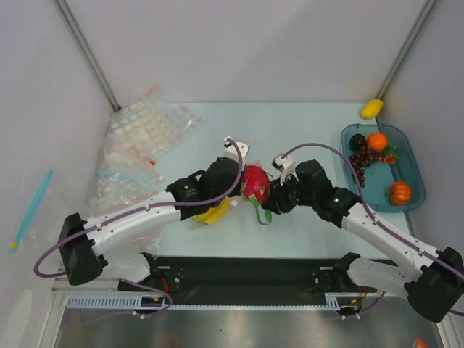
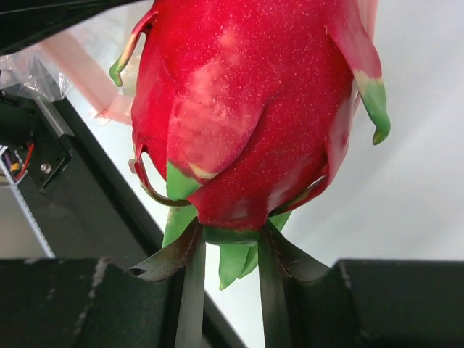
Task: Place the food in the zip-top bag and seal the zipper
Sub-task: Place the fake fruit in the zipper food storage bag.
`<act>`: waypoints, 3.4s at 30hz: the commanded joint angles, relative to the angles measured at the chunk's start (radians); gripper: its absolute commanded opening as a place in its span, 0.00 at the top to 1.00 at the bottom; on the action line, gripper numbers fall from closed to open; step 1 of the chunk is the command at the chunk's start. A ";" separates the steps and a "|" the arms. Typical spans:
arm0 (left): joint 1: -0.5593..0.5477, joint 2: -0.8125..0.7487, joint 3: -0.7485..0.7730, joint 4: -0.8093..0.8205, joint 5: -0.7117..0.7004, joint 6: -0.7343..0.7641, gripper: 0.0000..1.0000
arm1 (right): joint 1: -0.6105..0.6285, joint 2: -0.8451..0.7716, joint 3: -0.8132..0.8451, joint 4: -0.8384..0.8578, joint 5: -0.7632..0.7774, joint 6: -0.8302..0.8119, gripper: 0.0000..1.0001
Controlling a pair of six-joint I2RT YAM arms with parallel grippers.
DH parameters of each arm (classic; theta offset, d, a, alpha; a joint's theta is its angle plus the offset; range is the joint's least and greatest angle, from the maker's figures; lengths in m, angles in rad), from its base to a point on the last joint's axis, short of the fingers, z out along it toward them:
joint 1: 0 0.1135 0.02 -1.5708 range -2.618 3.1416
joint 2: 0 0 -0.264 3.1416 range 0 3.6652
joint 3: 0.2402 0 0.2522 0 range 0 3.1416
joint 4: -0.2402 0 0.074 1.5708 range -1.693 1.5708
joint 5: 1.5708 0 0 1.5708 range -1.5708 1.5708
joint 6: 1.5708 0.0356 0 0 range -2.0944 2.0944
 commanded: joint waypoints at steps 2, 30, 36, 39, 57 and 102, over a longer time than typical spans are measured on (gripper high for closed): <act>-0.042 -0.018 0.049 0.054 0.007 0.034 1.00 | -0.003 0.044 0.102 0.034 -0.142 0.047 1.00; -0.180 -0.105 -0.026 -0.008 0.153 0.163 0.99 | -0.189 0.075 0.081 0.135 -0.596 0.288 1.00; -0.201 -0.098 -0.018 0.004 0.237 0.180 1.00 | -0.291 0.039 -0.002 0.320 -0.679 0.445 1.00; -0.210 -0.076 -0.017 0.017 0.268 0.191 1.00 | -0.321 0.047 -0.034 0.423 -0.699 0.536 1.00; -0.157 -0.094 -0.027 0.037 0.303 0.068 1.00 | -0.282 -0.083 -0.057 0.390 -0.426 0.427 0.99; 0.259 -0.268 -0.121 0.195 0.523 -0.265 1.00 | -0.172 -0.203 -0.169 0.423 0.129 0.433 0.48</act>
